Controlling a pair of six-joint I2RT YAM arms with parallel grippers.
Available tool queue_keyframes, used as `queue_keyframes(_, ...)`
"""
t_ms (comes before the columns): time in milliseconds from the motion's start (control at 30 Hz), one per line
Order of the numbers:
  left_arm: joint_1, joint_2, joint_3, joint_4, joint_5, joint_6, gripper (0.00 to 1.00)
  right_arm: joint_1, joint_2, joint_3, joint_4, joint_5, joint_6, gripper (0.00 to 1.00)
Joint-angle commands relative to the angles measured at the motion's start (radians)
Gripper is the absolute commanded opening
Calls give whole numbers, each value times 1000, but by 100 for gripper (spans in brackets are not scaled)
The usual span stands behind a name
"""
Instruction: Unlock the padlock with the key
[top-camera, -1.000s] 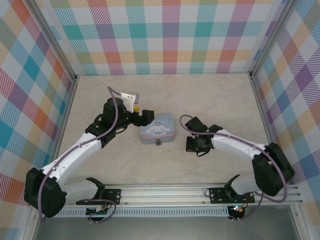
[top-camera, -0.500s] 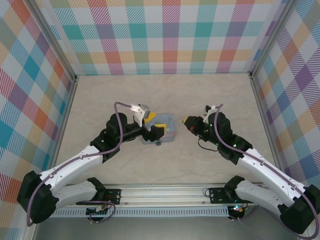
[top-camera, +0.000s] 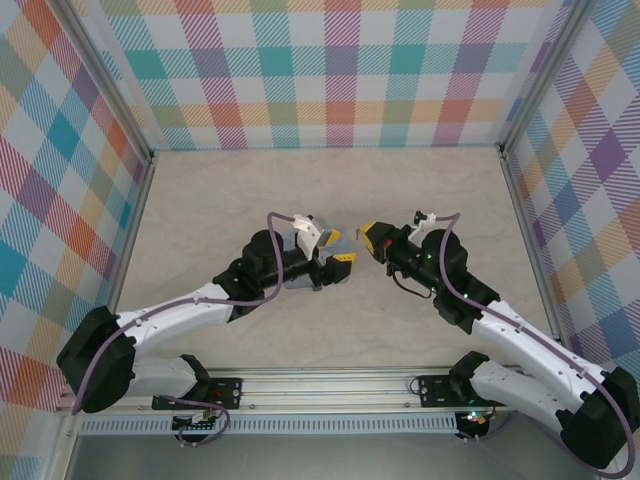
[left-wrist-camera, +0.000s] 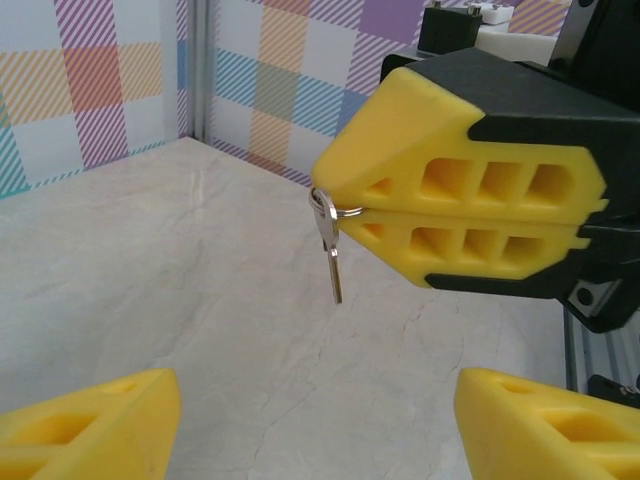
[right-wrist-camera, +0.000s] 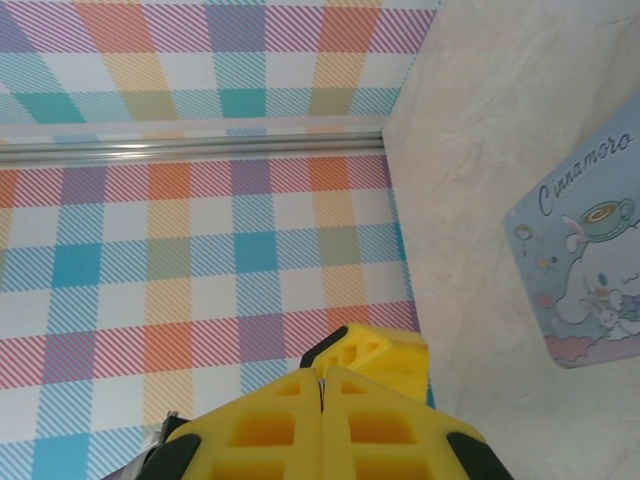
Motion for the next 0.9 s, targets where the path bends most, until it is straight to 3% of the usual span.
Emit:
queue_keyframes(0, -20, 22, 51, 58, 10, 17, 69, -1, -4, -7, 62, -26, 44, 0)
queue_keyframes(333, -23, 79, 116, 27, 19, 42, 48, 0, 3, -5, 60, -46, 48, 1)
queue_keyframes(600, -23, 70, 149, -50, 3, 84, 17, 0, 8, -22, 74, -55, 59, 1)
queue_keyframes(767, -23, 46, 153, -100, -17, 117, 2, -2, -1, -42, 80, -54, 59, 2)
queue_keyframes(867, -23, 24, 173, -198, -34, 170, 0, -7, -25, -66, 72, -40, 26, 7)
